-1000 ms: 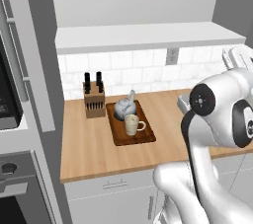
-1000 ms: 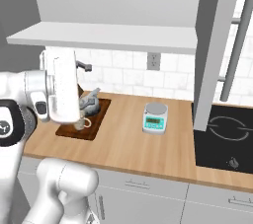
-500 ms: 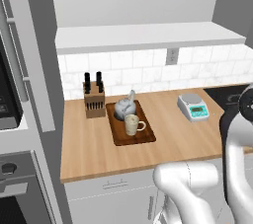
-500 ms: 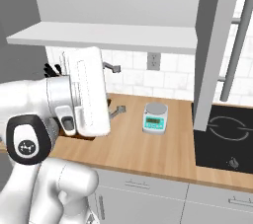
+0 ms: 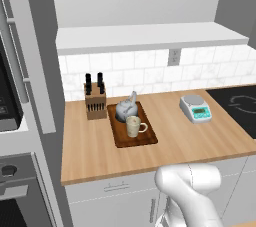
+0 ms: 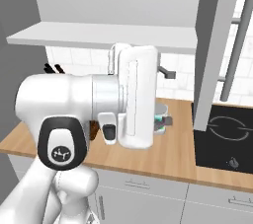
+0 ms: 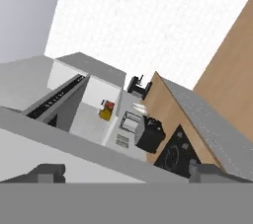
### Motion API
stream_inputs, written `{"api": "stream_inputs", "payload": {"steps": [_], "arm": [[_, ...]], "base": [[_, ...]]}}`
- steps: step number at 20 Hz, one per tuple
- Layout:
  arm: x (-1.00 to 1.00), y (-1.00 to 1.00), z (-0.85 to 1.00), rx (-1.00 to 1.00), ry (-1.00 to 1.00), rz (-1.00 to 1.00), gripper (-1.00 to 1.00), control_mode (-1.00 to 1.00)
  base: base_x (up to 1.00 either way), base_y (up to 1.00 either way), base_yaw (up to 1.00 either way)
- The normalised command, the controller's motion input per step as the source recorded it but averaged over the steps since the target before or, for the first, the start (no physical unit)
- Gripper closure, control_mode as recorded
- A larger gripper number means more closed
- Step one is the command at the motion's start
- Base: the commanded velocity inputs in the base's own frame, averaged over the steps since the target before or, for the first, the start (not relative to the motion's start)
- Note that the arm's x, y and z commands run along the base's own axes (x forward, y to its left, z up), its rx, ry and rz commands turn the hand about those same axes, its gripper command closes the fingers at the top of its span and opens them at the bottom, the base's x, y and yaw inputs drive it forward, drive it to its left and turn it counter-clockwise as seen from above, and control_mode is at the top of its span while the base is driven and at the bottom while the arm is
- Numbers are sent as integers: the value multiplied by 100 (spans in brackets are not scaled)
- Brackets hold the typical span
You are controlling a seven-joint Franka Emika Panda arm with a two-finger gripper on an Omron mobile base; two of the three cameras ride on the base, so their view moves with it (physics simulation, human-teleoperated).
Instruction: Pick the kettle from the counter and place it on the tray. Then pick the mug from the cabinet and place it on the tray. Then close the cabinet doors.
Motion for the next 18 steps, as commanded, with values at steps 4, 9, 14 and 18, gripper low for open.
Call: {"api": "stream_inputs", "payload": {"steps": [4, 9, 14, 18], "arm": [[-60, -67, 12, 0, -55, 0, -100, -100], [-21, -67, 2, 0, -13, 0, -100, -100], [3, -62, 0, 0, 4, 0, -100, -100], [22, -33, 0, -1, 8, 5, -100, -100]], "base": [[0, 0, 0], [0, 0, 0], [0, 0, 0], [0, 0, 0]]}}
